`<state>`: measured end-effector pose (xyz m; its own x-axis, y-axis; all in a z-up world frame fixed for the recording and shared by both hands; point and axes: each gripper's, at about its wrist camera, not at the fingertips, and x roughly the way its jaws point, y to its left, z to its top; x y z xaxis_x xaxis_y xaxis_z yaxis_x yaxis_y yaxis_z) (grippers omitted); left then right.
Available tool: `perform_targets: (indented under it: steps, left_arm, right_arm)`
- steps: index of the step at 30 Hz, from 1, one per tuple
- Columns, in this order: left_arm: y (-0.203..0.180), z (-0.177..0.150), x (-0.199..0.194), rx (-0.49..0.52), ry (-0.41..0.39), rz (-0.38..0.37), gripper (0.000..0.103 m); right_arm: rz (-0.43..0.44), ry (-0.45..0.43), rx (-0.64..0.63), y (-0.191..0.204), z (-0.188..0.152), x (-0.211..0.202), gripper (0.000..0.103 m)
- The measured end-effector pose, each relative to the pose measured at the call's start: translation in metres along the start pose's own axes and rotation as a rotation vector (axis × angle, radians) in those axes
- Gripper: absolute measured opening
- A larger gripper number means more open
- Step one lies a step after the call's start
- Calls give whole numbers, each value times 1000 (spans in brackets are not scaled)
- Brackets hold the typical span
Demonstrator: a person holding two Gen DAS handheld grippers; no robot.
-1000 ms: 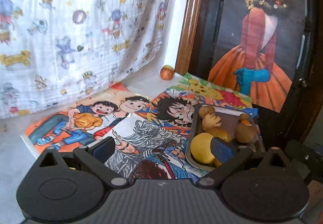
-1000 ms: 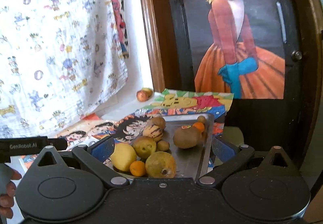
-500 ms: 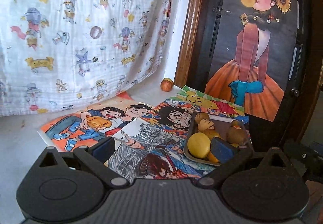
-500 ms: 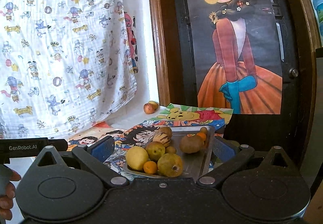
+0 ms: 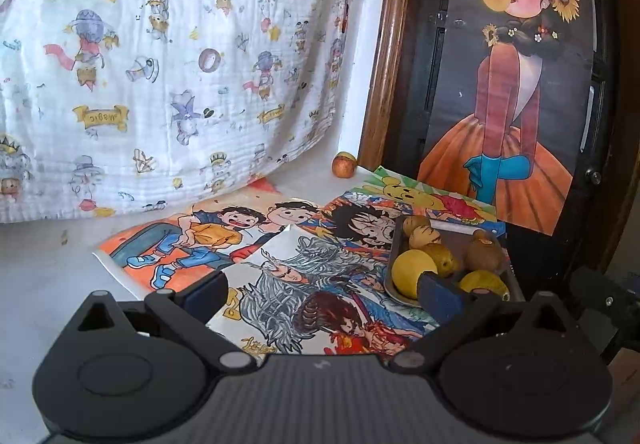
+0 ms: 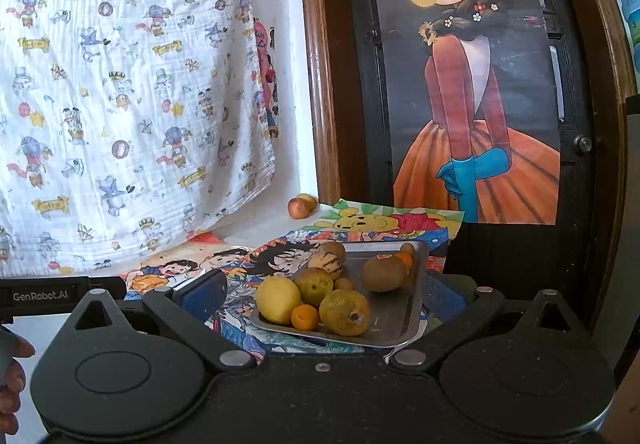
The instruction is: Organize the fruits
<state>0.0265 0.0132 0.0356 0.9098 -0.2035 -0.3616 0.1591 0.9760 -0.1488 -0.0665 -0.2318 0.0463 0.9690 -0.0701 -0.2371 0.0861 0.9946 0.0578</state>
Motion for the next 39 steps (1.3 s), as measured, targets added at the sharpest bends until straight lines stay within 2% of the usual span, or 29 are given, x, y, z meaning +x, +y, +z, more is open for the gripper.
perform_targets:
  steps: [15, 39]
  left_arm:
    - [17, -35, 12, 28, -8, 2, 103]
    - [25, -48, 20, 34, 12, 1, 103]
  right_arm:
    - [-1, -20, -13, 14, -37, 12, 102]
    - [-10, 10, -50, 20, -54, 24, 102]
